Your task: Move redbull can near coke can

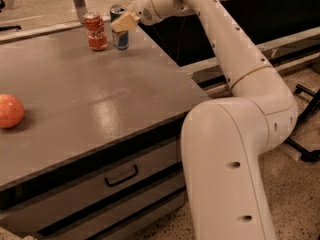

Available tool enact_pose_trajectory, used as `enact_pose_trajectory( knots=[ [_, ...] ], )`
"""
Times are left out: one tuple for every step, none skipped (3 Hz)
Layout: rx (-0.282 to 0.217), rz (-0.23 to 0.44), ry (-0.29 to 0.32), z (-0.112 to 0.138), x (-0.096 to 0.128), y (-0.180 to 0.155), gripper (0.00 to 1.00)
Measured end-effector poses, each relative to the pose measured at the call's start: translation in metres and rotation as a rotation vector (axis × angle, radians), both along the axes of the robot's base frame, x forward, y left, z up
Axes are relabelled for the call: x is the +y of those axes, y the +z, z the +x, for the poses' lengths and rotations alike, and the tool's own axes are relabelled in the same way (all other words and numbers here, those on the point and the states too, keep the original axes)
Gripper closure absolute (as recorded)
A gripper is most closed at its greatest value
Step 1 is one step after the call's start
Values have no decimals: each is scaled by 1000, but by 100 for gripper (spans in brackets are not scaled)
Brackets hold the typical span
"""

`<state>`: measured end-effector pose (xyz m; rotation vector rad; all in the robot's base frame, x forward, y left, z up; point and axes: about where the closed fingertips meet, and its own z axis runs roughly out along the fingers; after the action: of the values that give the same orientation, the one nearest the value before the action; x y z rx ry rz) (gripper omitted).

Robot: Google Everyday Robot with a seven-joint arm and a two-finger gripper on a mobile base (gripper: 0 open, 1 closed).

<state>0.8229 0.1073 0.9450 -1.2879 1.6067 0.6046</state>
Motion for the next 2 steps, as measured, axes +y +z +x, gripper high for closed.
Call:
enact_pose_trajectory(
  knots=[
    [-4, -2, -1, 7, 7, -4, 60],
    [0, 18, 3, 13, 14, -10, 36]
  ],
)
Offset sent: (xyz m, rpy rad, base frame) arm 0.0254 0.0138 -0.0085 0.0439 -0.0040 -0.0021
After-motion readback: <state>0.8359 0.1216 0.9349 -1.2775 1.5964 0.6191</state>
